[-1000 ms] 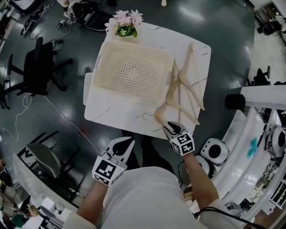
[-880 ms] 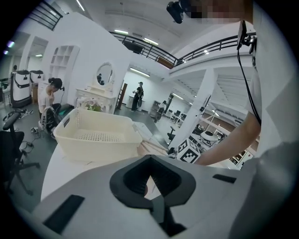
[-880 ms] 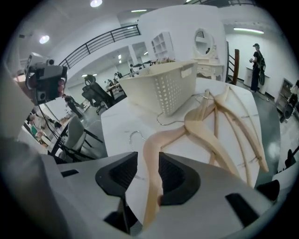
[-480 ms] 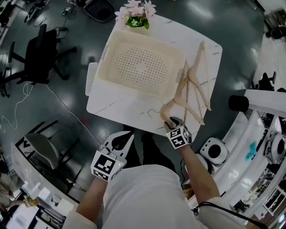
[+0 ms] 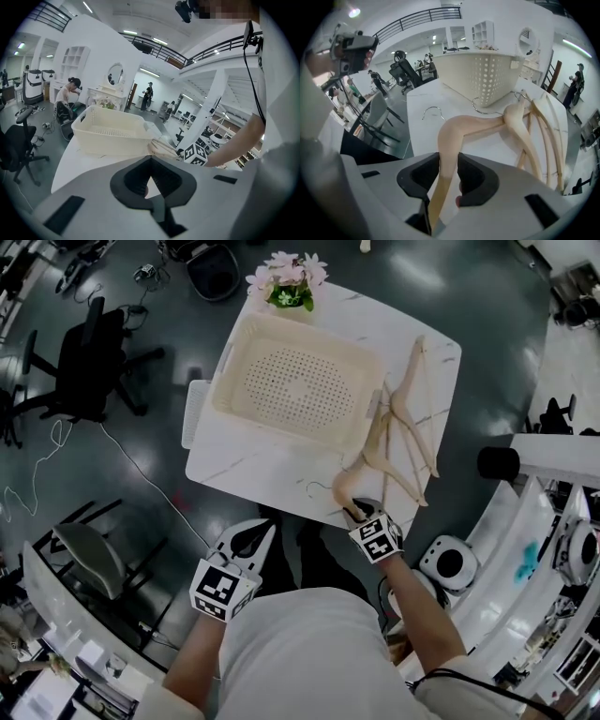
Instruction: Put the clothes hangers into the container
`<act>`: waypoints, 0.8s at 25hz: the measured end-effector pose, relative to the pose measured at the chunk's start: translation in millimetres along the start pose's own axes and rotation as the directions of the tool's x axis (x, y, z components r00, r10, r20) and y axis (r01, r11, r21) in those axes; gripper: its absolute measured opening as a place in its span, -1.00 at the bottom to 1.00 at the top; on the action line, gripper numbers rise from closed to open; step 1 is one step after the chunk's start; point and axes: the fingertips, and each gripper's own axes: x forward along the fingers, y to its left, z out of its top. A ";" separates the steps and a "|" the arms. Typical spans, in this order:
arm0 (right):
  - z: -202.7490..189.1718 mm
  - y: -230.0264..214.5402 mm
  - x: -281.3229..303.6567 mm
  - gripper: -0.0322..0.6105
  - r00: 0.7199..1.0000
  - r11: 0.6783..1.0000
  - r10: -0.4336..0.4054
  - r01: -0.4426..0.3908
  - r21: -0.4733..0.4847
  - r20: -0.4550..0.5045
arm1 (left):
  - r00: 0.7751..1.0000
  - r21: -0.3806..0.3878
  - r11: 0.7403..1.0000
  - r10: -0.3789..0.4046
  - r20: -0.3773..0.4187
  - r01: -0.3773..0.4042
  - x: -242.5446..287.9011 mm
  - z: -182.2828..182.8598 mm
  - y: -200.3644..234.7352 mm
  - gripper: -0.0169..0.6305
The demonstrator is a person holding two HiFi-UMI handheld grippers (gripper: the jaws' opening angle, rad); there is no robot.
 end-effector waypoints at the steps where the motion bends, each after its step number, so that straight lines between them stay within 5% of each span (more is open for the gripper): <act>1: 2.5 4.5 -6.7 -0.49 1.000 1.000 0.021 -0.021 0.004 0.011 | 1.000 0.000 1.000 0.001 0.001 -0.001 -1.0 -0.6 -2.2 -0.92; 11: 16.5 73.6 -55.2 -0.49 0.960 0.963 0.267 -0.269 0.018 0.079 | 1.000 0.016 1.000 0.003 0.009 -0.003 -12.8 -10.4 -28.4 -0.92; 20: 22.8 109.8 -95.3 -0.49 0.885 0.890 0.441 -0.452 0.051 0.148 | 0.998 0.019 0.998 0.051 0.043 -0.052 -33.5 -14.9 -46.7 -0.92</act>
